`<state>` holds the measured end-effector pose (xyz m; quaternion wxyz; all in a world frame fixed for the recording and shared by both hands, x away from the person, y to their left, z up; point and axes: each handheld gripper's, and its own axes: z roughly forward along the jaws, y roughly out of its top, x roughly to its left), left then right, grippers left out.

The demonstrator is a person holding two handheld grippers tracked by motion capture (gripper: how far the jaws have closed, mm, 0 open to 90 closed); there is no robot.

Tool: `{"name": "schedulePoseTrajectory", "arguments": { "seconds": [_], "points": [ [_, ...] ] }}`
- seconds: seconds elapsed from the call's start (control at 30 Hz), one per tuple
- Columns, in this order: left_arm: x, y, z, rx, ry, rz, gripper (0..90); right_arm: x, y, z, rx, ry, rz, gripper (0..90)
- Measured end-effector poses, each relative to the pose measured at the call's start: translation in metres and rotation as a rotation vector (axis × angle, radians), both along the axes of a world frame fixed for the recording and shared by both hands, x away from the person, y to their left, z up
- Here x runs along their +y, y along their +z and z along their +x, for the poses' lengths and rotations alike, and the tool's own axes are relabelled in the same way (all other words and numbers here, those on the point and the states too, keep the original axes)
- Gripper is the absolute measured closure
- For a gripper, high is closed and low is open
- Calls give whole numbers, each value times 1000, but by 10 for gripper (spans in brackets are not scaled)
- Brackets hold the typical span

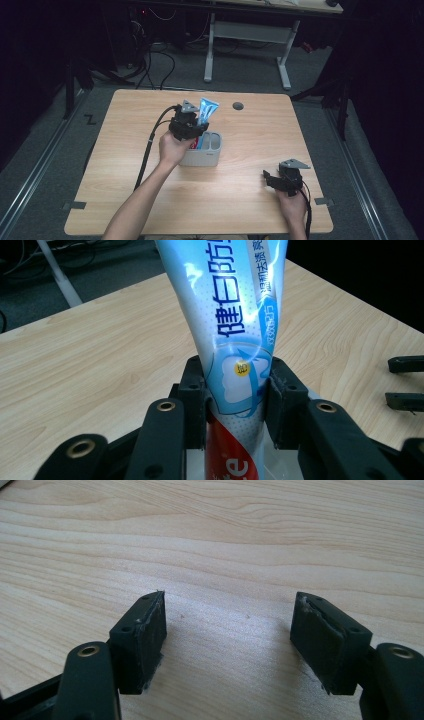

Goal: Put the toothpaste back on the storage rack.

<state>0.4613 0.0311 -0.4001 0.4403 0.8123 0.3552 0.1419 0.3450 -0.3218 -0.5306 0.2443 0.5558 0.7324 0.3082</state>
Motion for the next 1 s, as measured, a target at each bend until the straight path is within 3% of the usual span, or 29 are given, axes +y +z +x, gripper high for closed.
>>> {"name": "schedulePoseTrajectory", "arguments": {
  "seconds": [1.0],
  "points": [
    [11, -13, -11, 4, 20, 38, 658, 0, 0, 0, 0, 0, -1, 307]
  ]
}}
